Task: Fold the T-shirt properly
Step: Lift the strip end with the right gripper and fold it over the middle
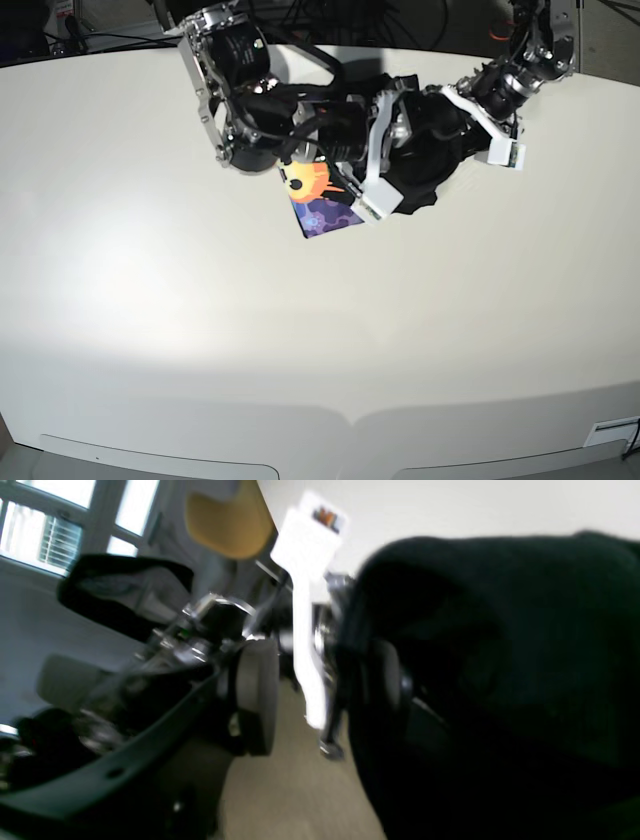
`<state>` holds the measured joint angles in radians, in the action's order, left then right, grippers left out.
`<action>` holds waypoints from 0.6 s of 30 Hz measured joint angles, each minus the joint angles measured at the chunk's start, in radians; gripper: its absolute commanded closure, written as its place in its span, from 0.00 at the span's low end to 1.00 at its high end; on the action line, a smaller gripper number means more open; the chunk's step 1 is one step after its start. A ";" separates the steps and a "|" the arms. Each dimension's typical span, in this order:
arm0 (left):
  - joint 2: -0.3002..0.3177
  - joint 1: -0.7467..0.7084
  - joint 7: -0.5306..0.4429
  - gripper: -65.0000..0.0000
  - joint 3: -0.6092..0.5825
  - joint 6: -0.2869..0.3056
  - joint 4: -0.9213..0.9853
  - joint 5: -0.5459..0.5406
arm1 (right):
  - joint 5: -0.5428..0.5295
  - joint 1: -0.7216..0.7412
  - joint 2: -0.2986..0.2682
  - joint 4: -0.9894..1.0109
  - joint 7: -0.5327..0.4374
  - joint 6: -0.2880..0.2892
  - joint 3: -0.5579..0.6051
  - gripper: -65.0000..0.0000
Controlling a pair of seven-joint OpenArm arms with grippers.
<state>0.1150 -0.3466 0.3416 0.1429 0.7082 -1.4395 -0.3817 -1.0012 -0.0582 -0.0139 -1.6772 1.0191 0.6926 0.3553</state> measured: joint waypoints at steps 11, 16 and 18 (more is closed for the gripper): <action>0.158 -0.047 0.132 0.59 -0.001 -0.185 -0.246 0.047 | -0.134 0.109 0.035 0.000 -0.016 0.000 -0.066 0.54; 0.231 -0.040 0.231 0.59 -0.001 -0.317 -0.406 -0.007 | -0.017 0.188 0.053 0.000 -0.016 0.000 -0.186 0.54; 0.233 -0.056 0.236 0.59 0.007 -0.336 -0.454 -0.003 | 0.038 0.216 0.052 0.000 -0.012 0.000 -0.244 0.54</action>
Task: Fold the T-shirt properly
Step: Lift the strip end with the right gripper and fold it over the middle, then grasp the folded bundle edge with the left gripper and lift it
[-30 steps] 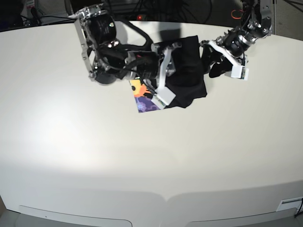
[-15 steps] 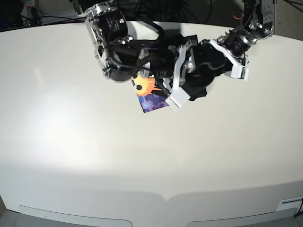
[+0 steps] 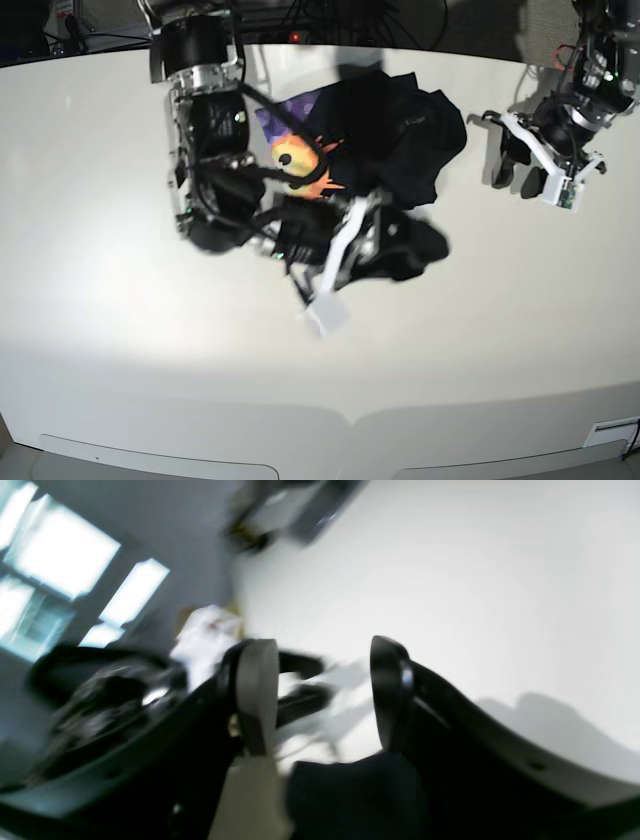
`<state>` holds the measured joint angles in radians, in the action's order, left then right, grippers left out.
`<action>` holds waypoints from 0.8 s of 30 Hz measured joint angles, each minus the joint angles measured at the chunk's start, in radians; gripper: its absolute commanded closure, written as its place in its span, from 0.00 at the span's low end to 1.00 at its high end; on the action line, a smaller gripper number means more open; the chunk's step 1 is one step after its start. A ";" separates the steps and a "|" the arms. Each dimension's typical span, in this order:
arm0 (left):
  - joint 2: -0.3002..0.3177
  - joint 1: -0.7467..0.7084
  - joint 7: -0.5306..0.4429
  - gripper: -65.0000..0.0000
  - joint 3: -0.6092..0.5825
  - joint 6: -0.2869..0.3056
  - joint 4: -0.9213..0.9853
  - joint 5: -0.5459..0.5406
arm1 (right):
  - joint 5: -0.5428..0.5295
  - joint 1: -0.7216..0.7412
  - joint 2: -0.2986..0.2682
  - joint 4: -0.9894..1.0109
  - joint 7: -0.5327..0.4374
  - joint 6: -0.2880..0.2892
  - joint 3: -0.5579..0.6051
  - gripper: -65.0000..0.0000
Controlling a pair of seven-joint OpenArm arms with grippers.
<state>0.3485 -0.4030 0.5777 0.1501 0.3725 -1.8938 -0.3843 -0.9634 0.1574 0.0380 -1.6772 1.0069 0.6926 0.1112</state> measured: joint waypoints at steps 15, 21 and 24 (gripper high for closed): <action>-0.097 -0.199 -0.014 0.66 -0.094 0.154 -0.370 -0.338 | 0.098 0.036 -0.183 0.000 0.082 0.001 -0.123 1.00; -0.152 -0.202 -0.055 0.67 -0.290 0.154 -0.330 -0.149 | 0.097 0.019 -0.182 0.000 0.082 0.000 -0.122 1.00; -0.152 -0.201 -0.056 0.67 -0.356 0.144 -0.293 -0.055 | 0.095 0.008 -0.182 0.000 0.082 0.000 -0.121 1.00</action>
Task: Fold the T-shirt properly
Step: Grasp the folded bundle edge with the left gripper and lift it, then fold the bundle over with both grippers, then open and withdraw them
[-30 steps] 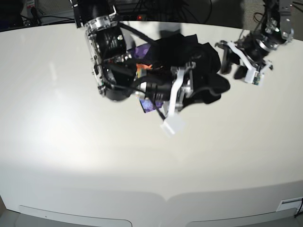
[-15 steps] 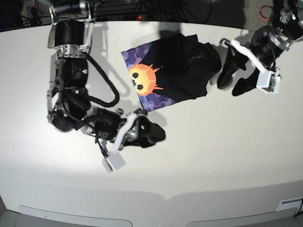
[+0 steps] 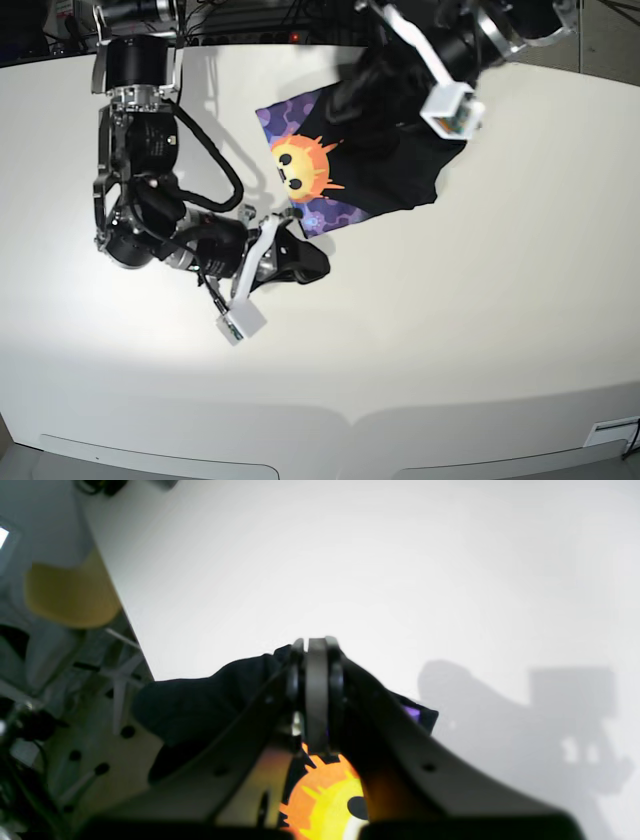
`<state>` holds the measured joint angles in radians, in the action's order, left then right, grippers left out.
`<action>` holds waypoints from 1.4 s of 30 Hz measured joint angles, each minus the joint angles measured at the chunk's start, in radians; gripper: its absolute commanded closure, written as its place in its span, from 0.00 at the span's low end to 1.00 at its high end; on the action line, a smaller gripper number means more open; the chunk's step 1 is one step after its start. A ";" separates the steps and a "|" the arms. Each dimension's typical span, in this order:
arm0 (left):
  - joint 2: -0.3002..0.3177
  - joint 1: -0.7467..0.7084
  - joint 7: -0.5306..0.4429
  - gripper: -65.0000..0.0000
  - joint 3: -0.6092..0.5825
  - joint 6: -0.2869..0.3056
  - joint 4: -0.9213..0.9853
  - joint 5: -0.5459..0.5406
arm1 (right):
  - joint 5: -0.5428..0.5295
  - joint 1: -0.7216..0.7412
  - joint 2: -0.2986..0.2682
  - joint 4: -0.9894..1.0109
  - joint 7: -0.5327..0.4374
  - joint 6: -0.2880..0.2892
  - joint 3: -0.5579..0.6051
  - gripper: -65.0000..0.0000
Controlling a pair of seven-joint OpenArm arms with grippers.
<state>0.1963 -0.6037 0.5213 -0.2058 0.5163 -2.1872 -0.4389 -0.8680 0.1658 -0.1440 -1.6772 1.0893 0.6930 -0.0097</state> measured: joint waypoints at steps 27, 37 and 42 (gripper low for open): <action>0.003 0.218 0.183 0.67 0.340 -0.218 0.283 0.262 | -0.001 -0.006 0.000 0.000 0.011 0.000 -0.001 1.00; 0.000 0.068 0.052 1.00 0.346 -0.010 0.162 -0.255 | 0.042 -0.005 0.000 0.015 -0.029 0.000 0.079 1.00; 0.000 -0.024 0.084 1.00 0.325 0.011 0.163 -0.273 | 0.213 -0.005 0.000 0.084 -0.126 0.000 0.168 1.00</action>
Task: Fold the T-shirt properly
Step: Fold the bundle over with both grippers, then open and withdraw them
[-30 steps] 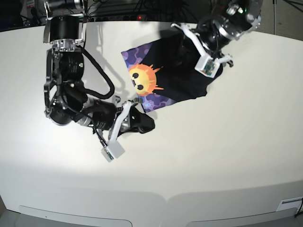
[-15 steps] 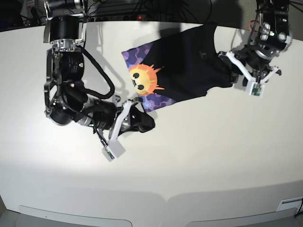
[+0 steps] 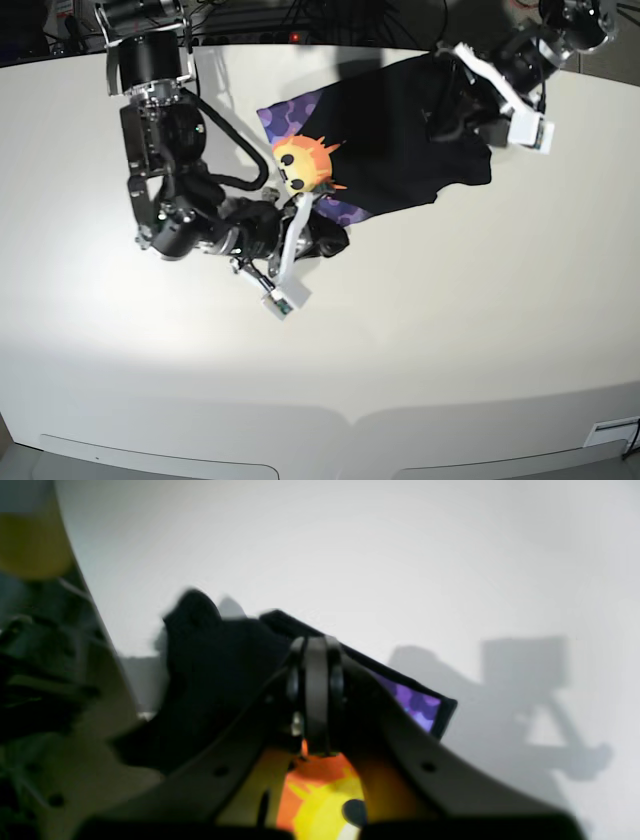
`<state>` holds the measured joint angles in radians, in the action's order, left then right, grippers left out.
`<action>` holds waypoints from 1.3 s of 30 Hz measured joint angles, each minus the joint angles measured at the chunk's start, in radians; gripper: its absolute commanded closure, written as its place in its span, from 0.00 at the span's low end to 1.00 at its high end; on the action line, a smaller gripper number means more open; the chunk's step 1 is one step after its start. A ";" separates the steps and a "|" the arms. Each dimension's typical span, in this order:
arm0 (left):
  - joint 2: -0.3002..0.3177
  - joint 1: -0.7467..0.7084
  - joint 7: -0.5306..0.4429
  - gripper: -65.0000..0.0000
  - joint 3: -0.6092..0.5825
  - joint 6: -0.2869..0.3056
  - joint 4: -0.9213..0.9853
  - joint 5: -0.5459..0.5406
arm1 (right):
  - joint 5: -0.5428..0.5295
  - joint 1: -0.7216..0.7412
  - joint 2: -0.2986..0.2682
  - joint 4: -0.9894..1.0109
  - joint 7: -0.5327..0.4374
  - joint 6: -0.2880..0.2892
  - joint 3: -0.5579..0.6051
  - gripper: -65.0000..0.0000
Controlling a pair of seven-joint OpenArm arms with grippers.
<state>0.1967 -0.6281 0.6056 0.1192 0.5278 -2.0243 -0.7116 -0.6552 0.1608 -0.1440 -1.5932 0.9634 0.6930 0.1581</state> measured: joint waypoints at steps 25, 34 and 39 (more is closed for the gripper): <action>-0.008 0.278 -0.138 1.00 -0.265 -0.235 0.422 0.251 | 0.177 -0.070 -0.084 0.160 -0.021 0.000 0.018 1.00; 0.017 0.426 -0.142 1.00 -0.187 -0.305 0.494 0.356 | -0.014 -0.179 -0.082 0.152 -0.014 0.000 0.018 1.00; 0.019 0.497 -0.136 1.00 -0.110 -0.306 0.496 0.352 | -0.029 -0.222 -0.061 0.146 -0.024 0.000 0.017 1.00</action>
<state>0.2153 -0.1314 0.4698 0.0093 0.2218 -1.5288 -0.3595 -0.6846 -0.0608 -0.2050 -1.4475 0.9394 0.6933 0.1749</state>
